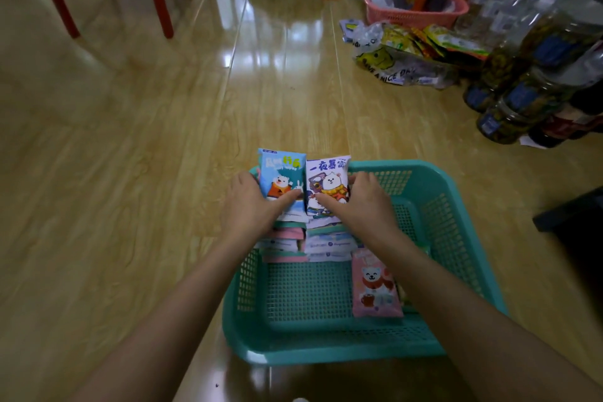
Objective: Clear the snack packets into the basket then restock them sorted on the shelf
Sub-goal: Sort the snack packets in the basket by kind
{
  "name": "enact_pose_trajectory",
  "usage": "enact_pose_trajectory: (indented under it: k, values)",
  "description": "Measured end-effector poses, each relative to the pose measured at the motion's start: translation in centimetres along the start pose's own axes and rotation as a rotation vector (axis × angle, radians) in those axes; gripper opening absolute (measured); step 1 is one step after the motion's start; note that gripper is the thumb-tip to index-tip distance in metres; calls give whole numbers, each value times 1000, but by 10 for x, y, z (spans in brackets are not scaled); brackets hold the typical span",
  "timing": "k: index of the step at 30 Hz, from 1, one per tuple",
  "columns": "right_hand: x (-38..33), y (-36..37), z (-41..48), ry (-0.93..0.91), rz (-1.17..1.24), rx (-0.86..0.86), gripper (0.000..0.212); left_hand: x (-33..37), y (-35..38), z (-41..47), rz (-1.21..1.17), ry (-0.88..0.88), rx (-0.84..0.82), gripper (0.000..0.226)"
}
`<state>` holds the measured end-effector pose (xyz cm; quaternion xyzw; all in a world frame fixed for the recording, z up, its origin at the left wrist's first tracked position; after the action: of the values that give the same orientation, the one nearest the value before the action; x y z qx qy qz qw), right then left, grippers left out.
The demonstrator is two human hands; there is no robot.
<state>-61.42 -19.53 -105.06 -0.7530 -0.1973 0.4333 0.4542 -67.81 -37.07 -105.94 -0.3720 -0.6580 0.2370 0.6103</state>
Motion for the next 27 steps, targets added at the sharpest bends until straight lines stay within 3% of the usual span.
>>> enact_pose_trajectory:
  k: [10, 14, 17, 24, 27]
  values:
    - [-3, -5, 3, 22, 105, -81, 44, 12, -2, 5, -80, -4, -80, 32]
    - [13, -22, 4, 133, 540, -154, 34, 14, -11, -2, -240, 9, -68, 27]
    - [35, -37, 0, 180, 757, -124, 20, 21, -26, -33, -496, 23, -77, 20]
    - [98, -27, -26, 391, 848, -37, 16, -6, -14, -120, -543, -99, -353, 7]
    - [117, -9, -34, 502, 872, -82, 20, -31, 1, -139, -485, -175, -474, 17]
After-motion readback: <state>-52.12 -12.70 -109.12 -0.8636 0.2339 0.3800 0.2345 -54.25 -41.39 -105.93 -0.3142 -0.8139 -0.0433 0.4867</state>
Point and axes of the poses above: each hand's wrist, its own z-axis towards the middle knuckle, its own y-axis out of the palm, x = y × z, the point moved 4 cm from there along z, towards the middle knuckle, and after that the axes turned 5 degrees about y, right-handed, at the moved point
